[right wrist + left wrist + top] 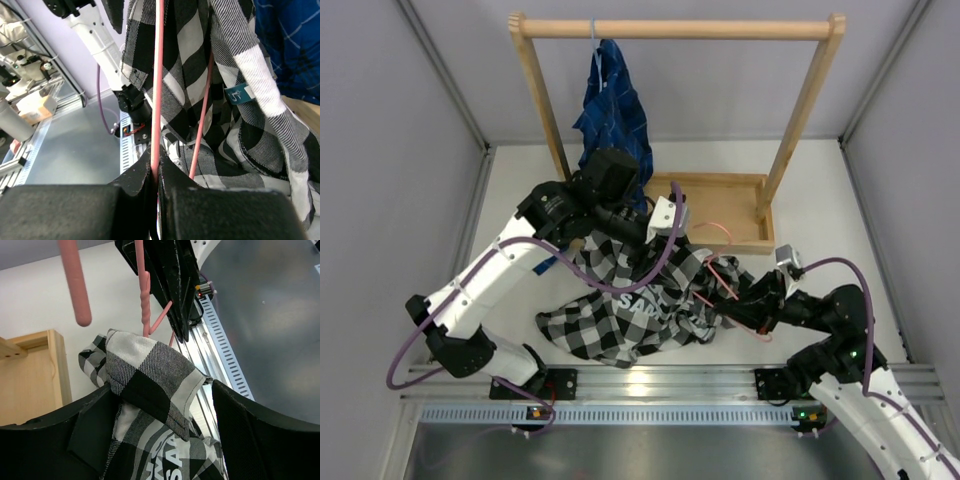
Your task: Place the shirt on the hanger
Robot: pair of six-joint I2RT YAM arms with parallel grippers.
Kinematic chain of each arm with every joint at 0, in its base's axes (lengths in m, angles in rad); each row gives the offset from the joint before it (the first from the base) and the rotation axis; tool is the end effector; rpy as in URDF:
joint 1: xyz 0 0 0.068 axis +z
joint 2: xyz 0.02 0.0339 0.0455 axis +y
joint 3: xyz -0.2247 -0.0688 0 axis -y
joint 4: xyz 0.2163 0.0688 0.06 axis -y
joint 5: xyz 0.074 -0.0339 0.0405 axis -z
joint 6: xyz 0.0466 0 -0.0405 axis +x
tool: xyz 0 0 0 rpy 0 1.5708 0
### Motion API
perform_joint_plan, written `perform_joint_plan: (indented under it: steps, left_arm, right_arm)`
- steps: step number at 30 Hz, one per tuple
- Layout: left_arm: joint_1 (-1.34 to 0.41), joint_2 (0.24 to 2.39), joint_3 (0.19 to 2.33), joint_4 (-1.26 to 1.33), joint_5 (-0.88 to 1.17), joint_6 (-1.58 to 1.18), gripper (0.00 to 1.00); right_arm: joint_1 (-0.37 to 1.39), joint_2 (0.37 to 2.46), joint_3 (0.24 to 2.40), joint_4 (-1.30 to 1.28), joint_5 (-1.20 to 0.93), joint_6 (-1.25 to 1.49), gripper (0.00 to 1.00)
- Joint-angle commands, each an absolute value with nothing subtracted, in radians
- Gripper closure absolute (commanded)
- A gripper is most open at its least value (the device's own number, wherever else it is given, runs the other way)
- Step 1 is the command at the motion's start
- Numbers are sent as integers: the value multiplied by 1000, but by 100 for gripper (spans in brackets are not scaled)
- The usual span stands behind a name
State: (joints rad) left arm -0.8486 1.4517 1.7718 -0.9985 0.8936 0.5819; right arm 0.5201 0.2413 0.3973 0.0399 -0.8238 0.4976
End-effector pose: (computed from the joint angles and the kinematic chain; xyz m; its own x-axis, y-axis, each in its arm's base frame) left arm 0.1447 -0.2192 0.3969 0.1323 0.3708 -0.9192 0.9559 -0.2931 0.0193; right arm 0.0783 0.0842 0.2806 -0.3108 0.1957 -0.9301 -0.9261 0.1576 0.3427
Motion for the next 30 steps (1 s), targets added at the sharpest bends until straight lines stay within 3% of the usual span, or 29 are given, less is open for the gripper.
perform_joint_plan:
  steps: [1, 6, 12, 15, 17, 22, 23, 24, 25, 27, 28, 29, 30]
  left_arm:
    - [-845, 1465, 1813, -1019, 999, 621, 23]
    - [-845, 1482, 1818, -1017, 1002, 606, 17]
    - [-845, 1483, 1798, -1017, 1014, 604, 29]
    - [-845, 1479, 1786, -1019, 1014, 606, 45]
    - [-845, 1473, 1783, -1020, 1022, 606, 64]
    - [-847, 1444, 1773, -1020, 1068, 609, 80]
    - [-848, 1436, 1772, -1022, 1069, 611, 93]
    - [-850, 1419, 1769, -1022, 1071, 611, 100]
    - [-850, 1408, 1760, -1022, 1072, 617, 100]
    - [-850, 1375, 1747, -1022, 1078, 629, 100]
    - [-850, 1365, 1738, -1022, 1074, 632, 100]
    - [-850, 1356, 1738, -1014, 1059, 624, 100]
    - [-850, 1339, 1735, -997, 1037, 603, 100]
  right_arm:
    - [529, 253, 462, 106, -870, 468, 100]
    - [529, 273, 474, 100, -910, 454, 100]
    - [529, 278, 480, 115, -940, 462, 100]
    - [529, 276, 483, 115, -946, 462, 100]
    - [529, 273, 486, 118, -946, 462, 100]
    - [531, 293, 492, 130, -945, 468, 100]
    - [531, 298, 495, 136, -945, 472, 100]
    - [529, 304, 499, 138, -942, 472, 100]
    - [529, 307, 506, 137, -939, 468, 100]
    - [529, 311, 515, 112, -913, 454, 92]
    - [529, 310, 529, 92, -901, 442, 81]
    - [531, 308, 543, 57, -881, 399, 57]
    - [531, 302, 558, -56, -824, 372, 52]
